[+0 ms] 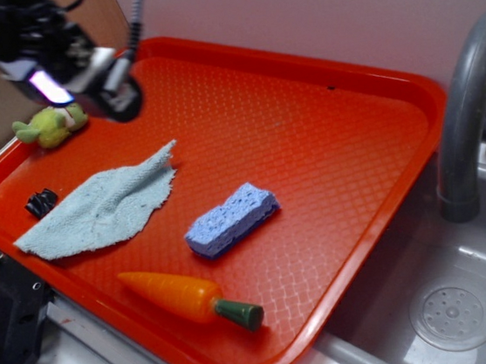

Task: Grab the blue sponge.

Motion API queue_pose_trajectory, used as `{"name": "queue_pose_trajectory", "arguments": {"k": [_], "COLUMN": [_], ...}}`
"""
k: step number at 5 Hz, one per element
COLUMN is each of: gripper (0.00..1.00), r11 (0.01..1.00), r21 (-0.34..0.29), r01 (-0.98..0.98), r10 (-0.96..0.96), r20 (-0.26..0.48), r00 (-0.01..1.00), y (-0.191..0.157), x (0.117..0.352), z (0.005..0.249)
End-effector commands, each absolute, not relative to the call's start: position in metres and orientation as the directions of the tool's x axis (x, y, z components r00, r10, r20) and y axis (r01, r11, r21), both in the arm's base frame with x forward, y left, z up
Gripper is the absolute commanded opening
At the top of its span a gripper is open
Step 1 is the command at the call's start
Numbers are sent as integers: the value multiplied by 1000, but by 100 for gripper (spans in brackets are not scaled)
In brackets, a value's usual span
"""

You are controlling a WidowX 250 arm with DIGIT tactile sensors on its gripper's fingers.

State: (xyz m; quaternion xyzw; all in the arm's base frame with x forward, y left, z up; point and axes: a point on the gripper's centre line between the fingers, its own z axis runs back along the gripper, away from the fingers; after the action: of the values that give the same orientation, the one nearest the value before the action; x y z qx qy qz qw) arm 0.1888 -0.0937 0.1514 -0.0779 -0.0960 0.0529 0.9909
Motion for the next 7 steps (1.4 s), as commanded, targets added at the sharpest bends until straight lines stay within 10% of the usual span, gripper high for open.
{"name": "queue_pose_trajectory", "arguments": {"k": [1, 6, 7], "gripper": [100, 100, 58], "r11": [991, 998, 997], "r21": [-120, -45, -53], "r01": [-58, 37, 56], "r10": [79, -34, -53], "r20": [174, 59, 51], "r00": [982, 998, 997], "y": [-117, -120, -117], "x": [216, 199, 199], "z": [108, 13, 10]}}
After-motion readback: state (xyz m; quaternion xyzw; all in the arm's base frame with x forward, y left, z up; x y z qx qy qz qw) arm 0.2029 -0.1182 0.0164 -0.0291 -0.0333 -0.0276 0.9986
